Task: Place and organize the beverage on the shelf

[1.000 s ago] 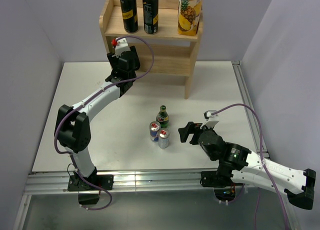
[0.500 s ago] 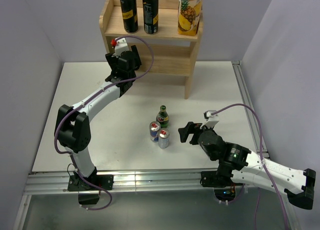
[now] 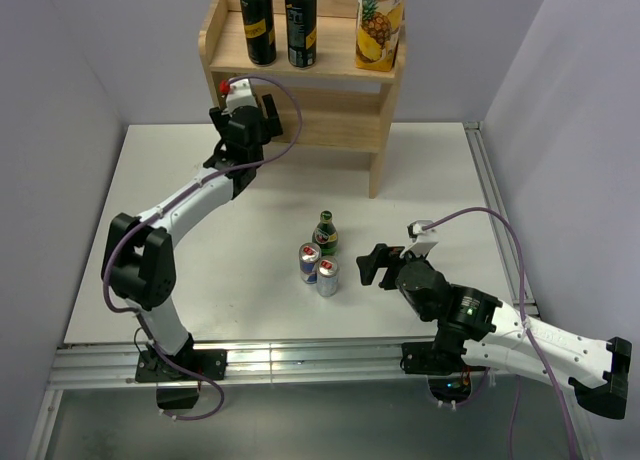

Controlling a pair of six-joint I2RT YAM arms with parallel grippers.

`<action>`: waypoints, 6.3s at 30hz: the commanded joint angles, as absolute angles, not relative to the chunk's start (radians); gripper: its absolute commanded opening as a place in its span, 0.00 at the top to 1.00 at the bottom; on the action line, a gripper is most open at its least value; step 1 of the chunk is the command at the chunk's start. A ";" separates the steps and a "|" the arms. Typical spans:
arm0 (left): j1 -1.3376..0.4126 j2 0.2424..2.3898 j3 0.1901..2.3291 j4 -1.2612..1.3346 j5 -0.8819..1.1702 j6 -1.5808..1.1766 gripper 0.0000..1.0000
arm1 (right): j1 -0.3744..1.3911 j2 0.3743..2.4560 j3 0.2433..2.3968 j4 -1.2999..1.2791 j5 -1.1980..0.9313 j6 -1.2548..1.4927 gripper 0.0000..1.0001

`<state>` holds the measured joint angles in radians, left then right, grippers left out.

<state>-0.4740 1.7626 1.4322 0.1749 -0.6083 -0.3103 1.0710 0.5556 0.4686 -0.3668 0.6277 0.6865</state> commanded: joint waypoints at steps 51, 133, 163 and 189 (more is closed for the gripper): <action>-0.946 0.741 0.439 0.037 -0.344 -0.667 0.01 | 1.060 0.779 0.608 -0.156 0.552 0.578 0.06; -0.894 1.448 1.320 0.178 -0.531 -0.161 1.00 | 1.054 0.703 0.534 -0.143 0.549 0.589 0.06; -0.802 2.029 1.936 0.221 -0.319 -0.195 1.00 | 1.054 0.555 0.466 -0.245 0.601 0.637 0.06; -0.802 2.166 2.028 0.258 -0.336 -0.198 0.39 | 1.054 0.555 0.442 -0.242 0.591 0.644 0.06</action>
